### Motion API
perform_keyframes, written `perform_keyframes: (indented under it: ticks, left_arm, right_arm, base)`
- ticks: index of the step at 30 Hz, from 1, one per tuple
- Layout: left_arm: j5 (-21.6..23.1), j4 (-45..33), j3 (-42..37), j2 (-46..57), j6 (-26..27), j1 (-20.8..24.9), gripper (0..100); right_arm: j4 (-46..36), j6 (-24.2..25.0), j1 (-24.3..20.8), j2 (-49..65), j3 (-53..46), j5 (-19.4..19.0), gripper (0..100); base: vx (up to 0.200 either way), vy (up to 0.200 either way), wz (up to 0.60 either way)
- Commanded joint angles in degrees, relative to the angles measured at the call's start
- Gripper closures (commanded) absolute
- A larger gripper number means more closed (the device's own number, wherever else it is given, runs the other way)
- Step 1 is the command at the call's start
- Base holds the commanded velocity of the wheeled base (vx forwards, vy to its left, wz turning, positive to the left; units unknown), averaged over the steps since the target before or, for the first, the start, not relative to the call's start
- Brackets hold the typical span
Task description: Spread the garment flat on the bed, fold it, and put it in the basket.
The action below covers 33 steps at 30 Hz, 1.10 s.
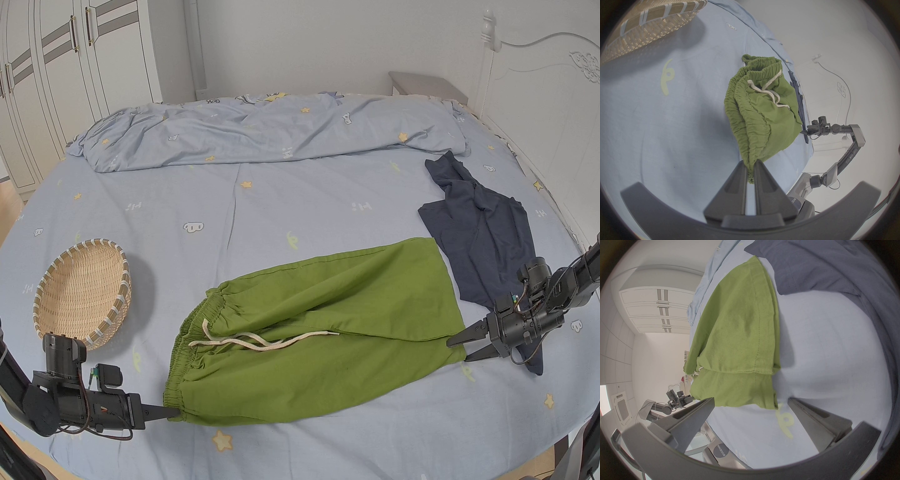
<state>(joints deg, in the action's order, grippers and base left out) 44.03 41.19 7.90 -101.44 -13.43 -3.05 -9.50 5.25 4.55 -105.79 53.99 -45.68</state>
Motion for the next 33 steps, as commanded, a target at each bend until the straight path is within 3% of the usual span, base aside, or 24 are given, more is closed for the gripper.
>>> perform_keyframes:
  ticks: [1,6,15,20,25,26,33]
  left_arm:
    - [0.0,0.0,0.0,0.0,0.0,0.3,100]
    - [0.0,0.0,0.0,0.0,0.1,0.6,100]
    - [0.0,0.0,0.0,-0.1,0.0,0.8,100]
    - [0.0,0.0,0.0,0.0,0.0,0.8,100]
    - [0.0,0.0,0.0,0.0,0.1,0.8,100]
    - [0.0,0.0,0.0,0.0,0.0,0.8,100]
    - [0.0,0.0,0.0,-0.1,0.1,0.6,100]
  right_arm:
    - [2.2,0.2,-0.1,-2.4,0.1,-1.8,0]
    - [2.5,0.1,0.7,-2.4,0.1,-7.5,0]
    - [3.6,-0.2,0.7,-3.5,0.0,-7.9,0]
    - [3.6,-0.2,0.6,-3.7,0.0,-11.8,0]
    - [3.6,-0.3,1.1,-3.9,0.1,-12.2,0]
    - [3.7,-0.3,1.4,-4.0,0.1,-12.1,100]
    - [3.4,-3.1,3.4,-5.5,-0.1,-11.6,100]
  base:
    - [0.000,0.000,0.00]
    - [0.000,0.000,0.00]
    - [0.000,0.000,0.00]
    - [0.000,0.000,0.00]
    - [0.000,0.000,0.00]
    - [0.000,0.000,0.00]
    - [0.000,0.000,0.00]
